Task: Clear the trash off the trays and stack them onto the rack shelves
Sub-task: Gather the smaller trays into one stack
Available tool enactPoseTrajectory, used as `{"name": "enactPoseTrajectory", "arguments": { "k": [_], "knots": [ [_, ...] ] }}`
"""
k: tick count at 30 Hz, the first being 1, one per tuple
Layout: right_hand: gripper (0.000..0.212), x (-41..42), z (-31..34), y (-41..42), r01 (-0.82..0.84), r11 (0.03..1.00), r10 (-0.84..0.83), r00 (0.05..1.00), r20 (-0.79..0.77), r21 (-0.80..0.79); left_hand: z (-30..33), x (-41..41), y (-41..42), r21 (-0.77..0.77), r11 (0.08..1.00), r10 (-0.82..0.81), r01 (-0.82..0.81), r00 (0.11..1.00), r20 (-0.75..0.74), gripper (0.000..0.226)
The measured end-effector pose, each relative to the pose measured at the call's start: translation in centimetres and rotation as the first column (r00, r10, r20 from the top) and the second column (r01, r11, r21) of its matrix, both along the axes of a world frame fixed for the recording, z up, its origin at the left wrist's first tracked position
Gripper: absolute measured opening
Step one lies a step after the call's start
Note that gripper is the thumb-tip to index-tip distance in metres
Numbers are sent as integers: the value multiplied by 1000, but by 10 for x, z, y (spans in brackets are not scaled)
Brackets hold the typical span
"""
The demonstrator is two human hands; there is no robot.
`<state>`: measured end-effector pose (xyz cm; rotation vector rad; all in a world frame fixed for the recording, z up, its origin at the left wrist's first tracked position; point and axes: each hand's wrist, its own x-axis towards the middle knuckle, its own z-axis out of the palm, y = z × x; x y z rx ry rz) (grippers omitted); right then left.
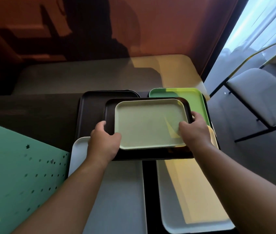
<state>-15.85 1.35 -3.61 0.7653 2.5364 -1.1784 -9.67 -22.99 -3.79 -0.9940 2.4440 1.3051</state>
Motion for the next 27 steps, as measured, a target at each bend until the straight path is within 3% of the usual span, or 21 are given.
{"name": "enactPoseTrajectory", "arguments": {
  "k": [2,4,6,8,10,13,15,18,20,24,27],
  "knots": [
    [71,-1,16,6,29,999,-28,999,15,-25,10,4,-3,7,999,38,-38,997,-64,68],
    [54,-2,28,18,133,978,-122,990,77,-162,23,5,-8,39,995,98,-94,986,-133,65],
    [31,3,38,27,278,873,-221,958,184,-400,37,3,-12,137,976,197,-169,955,-221,66],
    [26,14,47,30,352,748,-232,933,275,-562,53,1,-12,245,935,316,-256,916,-248,67],
    [24,26,51,30,367,685,-238,929,284,-629,62,-2,-13,340,866,460,-367,852,-250,72],
    [12,44,51,33,389,614,-331,917,224,-687,58,-7,-13,512,672,680,-534,719,-143,93],
    [18,55,48,34,399,533,-395,897,198,-746,57,1,8,621,584,688,-523,725,-36,83],
    [29,76,44,27,371,489,-494,864,100,-790,62,22,71,702,596,516,-390,856,37,50],
    [39,97,43,22,341,492,-521,853,44,-801,58,36,107,715,592,472,-373,879,68,34],
    [50,136,40,42,258,517,-430,903,13,-816,50,56,132,580,684,532,-443,846,20,51],
    [47,162,39,69,107,554,-262,964,-50,-825,50,73,140,414,790,525,-452,848,-77,36]
  ]
}}
